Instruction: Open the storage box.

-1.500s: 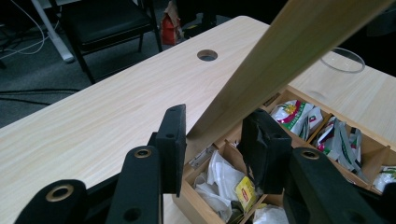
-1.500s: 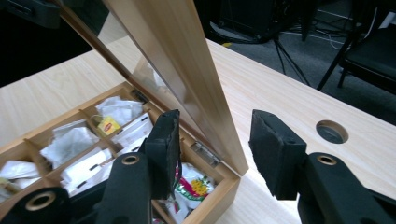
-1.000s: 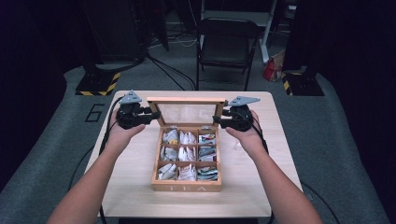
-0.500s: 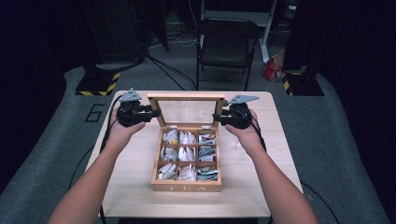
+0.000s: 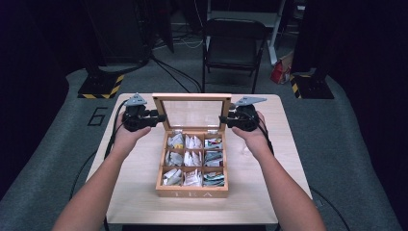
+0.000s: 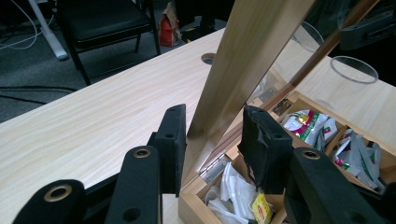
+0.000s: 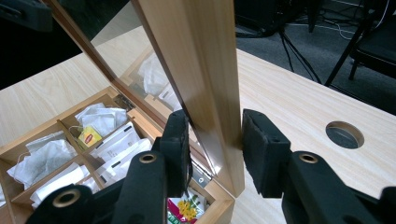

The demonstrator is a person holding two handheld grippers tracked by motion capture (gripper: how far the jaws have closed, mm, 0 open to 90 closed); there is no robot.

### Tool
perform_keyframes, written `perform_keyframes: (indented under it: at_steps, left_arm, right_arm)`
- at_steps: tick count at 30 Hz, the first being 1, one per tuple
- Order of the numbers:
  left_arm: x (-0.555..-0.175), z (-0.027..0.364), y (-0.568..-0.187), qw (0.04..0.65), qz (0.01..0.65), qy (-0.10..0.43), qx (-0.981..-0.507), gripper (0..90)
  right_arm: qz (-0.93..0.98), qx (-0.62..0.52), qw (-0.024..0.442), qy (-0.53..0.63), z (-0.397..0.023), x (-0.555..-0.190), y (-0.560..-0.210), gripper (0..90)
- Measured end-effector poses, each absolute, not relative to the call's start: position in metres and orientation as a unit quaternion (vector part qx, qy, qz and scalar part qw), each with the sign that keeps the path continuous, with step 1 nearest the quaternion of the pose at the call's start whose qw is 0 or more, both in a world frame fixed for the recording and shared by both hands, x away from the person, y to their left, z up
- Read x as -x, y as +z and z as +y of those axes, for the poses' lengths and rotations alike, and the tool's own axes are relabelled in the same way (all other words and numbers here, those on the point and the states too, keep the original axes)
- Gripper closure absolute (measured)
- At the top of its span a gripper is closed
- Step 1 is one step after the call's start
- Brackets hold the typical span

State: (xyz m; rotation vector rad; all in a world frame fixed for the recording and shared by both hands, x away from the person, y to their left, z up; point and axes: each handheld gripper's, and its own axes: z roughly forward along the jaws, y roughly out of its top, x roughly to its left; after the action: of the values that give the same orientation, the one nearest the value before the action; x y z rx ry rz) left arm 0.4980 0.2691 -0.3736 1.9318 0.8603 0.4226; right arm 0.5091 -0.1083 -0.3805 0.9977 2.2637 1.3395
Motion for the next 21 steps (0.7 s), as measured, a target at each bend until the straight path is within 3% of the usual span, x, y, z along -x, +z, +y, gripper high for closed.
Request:
perform_keyframes:
  at_steps: [21]
  left_arm:
    - [-0.514,0.263,-0.389,0.456,0.363,0.174,-0.794,62.8]
  right_arm:
    - [0.784,-0.361,0.161,0.478,-0.109,-0.518,-0.382,63.5]
